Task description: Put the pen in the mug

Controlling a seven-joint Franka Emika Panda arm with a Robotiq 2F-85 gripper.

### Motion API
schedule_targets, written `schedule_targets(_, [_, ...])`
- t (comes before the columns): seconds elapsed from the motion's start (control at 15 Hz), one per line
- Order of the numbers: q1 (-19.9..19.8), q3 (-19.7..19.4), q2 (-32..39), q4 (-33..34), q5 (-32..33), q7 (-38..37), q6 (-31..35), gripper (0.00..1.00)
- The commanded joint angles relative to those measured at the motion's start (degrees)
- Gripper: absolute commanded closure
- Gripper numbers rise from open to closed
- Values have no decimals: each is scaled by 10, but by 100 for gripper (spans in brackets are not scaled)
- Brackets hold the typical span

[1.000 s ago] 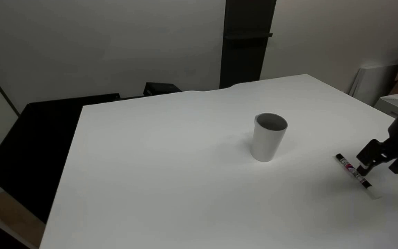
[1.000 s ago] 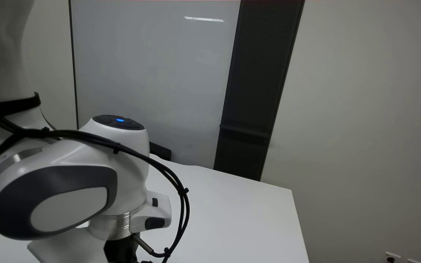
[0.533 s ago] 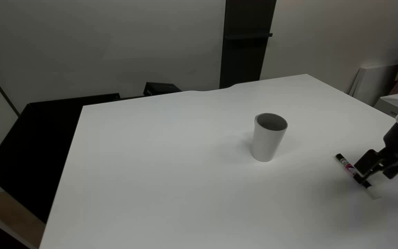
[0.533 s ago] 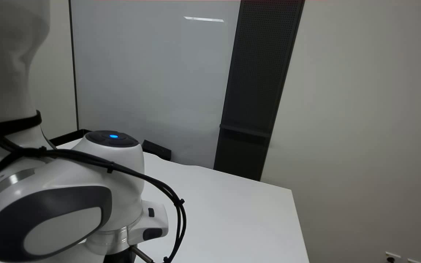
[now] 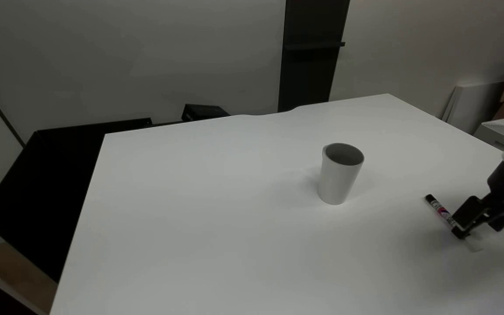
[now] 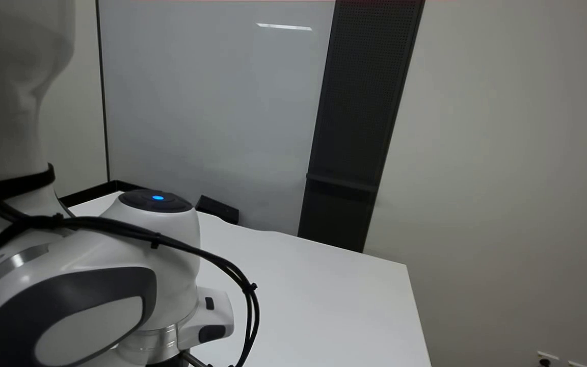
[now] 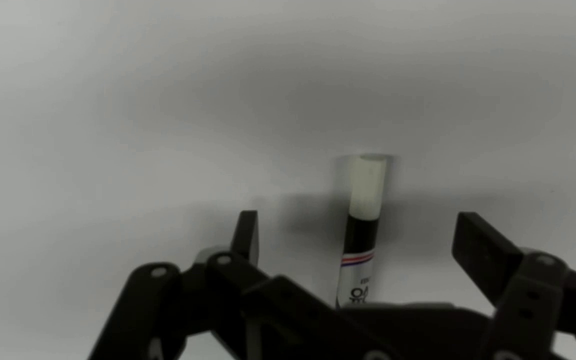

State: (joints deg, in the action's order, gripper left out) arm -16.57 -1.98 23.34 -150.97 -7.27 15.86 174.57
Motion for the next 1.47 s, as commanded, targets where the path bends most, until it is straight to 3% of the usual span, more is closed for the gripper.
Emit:
schedule_targets(0.0, [-14, 14, 4, -1, 18, -20, 16, 0])
schedule_targets(0.27, [-35, 37, 4, 2, 3, -29, 14, 0])
schedule_targets(0.67, [-33, 34, 13, 5, 2, -49, 18, 0])
schedule_targets(1.4, [-63, 62, 32, 9, 3, -49, 44, 0])
